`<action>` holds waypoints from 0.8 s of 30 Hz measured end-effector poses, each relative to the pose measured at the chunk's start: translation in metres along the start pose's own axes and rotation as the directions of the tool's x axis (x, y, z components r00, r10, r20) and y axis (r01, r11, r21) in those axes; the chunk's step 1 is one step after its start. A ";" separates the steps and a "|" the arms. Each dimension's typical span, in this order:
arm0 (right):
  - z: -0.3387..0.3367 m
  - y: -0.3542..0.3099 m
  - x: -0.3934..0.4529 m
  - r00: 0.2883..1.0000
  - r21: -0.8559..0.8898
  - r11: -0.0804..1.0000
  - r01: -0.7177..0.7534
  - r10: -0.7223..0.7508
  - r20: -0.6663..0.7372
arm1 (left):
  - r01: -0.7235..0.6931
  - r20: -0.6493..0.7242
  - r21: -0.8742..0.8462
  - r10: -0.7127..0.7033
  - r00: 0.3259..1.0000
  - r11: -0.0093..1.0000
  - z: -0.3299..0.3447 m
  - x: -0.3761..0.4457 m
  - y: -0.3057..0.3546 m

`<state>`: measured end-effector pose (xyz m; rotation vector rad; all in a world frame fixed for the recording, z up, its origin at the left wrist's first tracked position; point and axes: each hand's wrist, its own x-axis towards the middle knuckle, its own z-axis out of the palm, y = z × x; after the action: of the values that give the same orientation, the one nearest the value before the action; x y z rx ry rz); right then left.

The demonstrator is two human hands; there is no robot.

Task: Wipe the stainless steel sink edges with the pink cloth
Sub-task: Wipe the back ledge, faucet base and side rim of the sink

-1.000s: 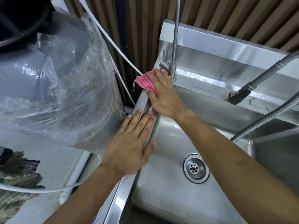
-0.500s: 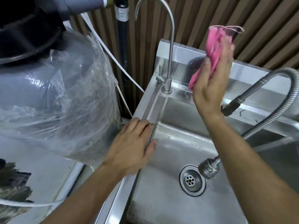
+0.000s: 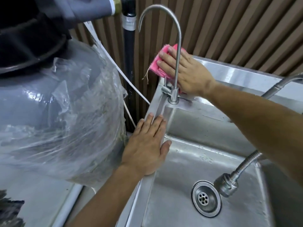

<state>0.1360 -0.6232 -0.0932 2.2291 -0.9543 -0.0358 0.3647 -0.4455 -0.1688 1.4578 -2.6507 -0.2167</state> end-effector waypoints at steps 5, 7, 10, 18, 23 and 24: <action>0.018 0.026 -0.065 0.949 -0.227 0.929 0.291 -0.249 0.194 | -0.009 0.014 0.023 0.009 1.000 1.000 -0.001 0.000 -0.002; 0.014 0.036 -0.073 0.915 -0.191 0.908 0.374 -0.327 0.236 | -0.005 0.020 0.017 0.005 1.000 1.000 0.000 -0.001 0.000; 0.017 0.027 -0.041 0.901 -0.170 0.894 0.415 -0.378 0.212 | 0.012 -0.018 0.006 -0.012 1.000 1.000 -0.001 -0.001 0.003; -0.015 0.012 0.000 0.882 0.258 0.922 0.288 -0.361 0.303 | 0.017 -0.020 0.037 -0.016 1.000 0.999 0.001 -0.001 0.002; -0.019 0.008 -0.046 0.962 0.101 0.957 -0.272 0.269 0.043 | 0.029 0.002 0.012 -0.029 1.000 1.000 -0.002 -0.004 0.004; -0.015 -0.007 -0.056 0.914 0.190 0.896 -0.401 0.406 0.012 | 0.031 0.002 0.003 -0.031 1.000 1.000 -0.004 -0.004 0.004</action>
<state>0.1041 -0.5749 -0.0992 2.1450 -1.4393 0.2858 0.3642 -0.4401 -0.1640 1.5010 -2.6324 -0.2167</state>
